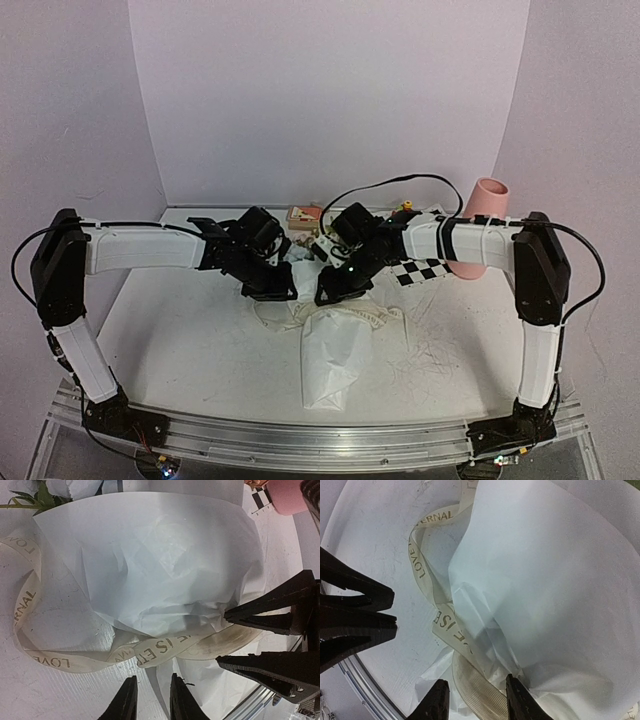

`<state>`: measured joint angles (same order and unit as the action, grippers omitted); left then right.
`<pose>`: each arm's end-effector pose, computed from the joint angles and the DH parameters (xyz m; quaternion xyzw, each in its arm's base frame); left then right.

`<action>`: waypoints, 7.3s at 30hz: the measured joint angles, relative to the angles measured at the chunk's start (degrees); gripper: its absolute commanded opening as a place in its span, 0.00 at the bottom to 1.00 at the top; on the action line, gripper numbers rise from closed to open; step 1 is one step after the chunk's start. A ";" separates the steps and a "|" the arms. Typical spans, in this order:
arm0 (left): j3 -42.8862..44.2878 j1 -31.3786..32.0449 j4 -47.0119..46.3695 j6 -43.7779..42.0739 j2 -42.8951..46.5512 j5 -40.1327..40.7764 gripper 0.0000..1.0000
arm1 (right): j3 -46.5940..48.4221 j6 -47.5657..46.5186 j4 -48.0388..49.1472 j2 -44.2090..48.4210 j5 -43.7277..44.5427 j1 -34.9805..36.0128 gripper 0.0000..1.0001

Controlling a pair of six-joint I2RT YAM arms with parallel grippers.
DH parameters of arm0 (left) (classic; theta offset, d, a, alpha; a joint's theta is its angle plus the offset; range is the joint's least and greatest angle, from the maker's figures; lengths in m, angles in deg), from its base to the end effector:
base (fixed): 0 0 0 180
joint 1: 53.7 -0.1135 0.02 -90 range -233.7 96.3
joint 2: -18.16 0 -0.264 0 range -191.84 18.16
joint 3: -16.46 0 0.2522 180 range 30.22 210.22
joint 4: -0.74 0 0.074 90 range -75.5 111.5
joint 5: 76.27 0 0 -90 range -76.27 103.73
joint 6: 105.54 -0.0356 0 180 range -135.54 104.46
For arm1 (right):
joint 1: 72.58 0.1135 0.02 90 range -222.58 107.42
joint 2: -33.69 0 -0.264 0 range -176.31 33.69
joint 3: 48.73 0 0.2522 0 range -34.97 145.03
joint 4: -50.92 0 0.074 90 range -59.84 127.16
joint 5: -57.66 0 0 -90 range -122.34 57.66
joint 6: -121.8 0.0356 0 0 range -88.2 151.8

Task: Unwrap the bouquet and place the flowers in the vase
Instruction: Untie the ribbon from the wrapping paper.

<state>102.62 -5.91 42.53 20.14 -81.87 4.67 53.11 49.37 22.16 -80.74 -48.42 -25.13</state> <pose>0.2460 -0.2796 0.2229 0.1237 0.9447 -0.2522 0.1694 0.3015 0.3430 0.2274 -0.2883 0.8569 0.3267 0.2755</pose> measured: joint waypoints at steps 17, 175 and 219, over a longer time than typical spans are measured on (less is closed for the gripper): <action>0.00 -0.02 0.02 -2.73 -0.79 -2.86 0.25 | -1.38 3.57 -0.02 0.02 1.86 0.27 0.13; 6.86 -1.14 2.08 -8.67 -11.70 -7.33 0.18 | -24.79 37.13 -18.48 36.47 45.75 -9.29 0.03; -1.12 -1.99 2.57 -12.39 -1.15 -4.65 0.19 | -11.94 16.42 0.40 10.92 10.99 1.87 0.64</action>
<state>101.50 -7.90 45.10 7.76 -83.02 0.01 41.17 65.79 22.56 -69.82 -37.43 -23.26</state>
